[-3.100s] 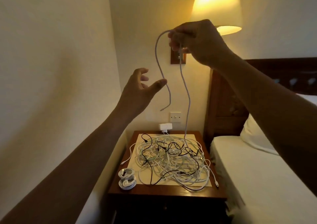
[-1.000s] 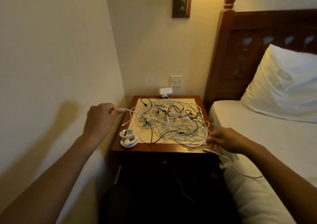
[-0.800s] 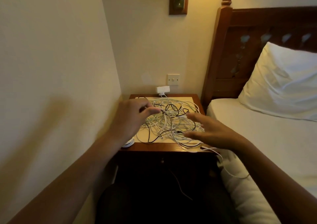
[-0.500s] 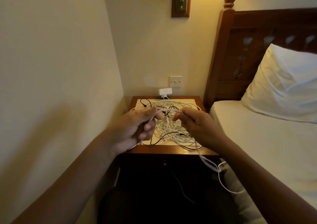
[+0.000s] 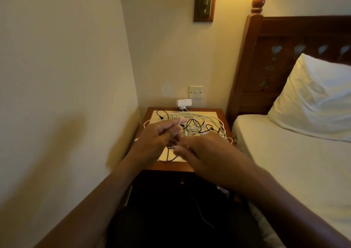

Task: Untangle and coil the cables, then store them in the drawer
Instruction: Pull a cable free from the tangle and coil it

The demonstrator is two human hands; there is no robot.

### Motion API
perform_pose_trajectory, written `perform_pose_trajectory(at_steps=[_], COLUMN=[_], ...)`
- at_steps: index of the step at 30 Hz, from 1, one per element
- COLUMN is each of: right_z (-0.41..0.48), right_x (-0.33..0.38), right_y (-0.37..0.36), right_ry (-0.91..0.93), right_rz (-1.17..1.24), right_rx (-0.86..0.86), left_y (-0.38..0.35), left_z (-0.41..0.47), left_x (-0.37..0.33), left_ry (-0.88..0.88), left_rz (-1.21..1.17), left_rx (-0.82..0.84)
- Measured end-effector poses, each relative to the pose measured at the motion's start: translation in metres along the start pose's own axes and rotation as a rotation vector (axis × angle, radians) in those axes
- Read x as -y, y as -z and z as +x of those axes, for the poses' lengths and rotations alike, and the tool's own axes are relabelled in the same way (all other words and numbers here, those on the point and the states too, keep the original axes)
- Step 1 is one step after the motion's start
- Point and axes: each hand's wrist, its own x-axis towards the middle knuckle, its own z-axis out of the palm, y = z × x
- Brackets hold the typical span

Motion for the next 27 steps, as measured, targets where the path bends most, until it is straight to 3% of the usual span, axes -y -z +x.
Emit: perform_pose_trajectory(at_steps=[4, 7, 11, 14, 16, 19, 23, 27], right_z=[0.014, 0.022, 0.025, 0.016, 0.010, 0.010, 0.019, 0.027], right_x=[-0.026, -0.046, -0.065, -0.056, -0.040, -0.015, -0.015, -0.072], right_y=[0.034, 0.032, -0.010, -0.049, -0.065, -0.063, -0.013, 0.029], right_ry=[0.001, 0.008, -0.081, -0.114, -0.099, -0.032, -0.010, -0.084], right_rz=[0.158, 0.354, 0.498, 0.490, 0.415, 0.258, 0.138, 0.287], right_rx=[-0.264, -0.371, -0.399, -0.285, -0.204, -0.097, -0.134, -0.256], left_y=[0.004, 0.009, 0.012, 0.015, 0.014, 0.007, 0.014, 0.038], left_z=[-0.017, -0.025, -0.019, -0.006, 0.004, 0.010, 0.007, -0.002], left_x=[0.000, -0.010, -0.028, -0.034, -0.031, -0.022, -0.007, -0.012], left_ry=[0.072, 0.094, 0.095, 0.052, 0.010, -0.019, 0.012, 0.181], left_rz=[-0.067, -0.331, -0.772, -0.892, -0.770, -0.339, 0.177, 0.201], left_rx=[0.198, 0.270, 0.177, 0.062, -0.074, -0.181, 0.056, 0.406])
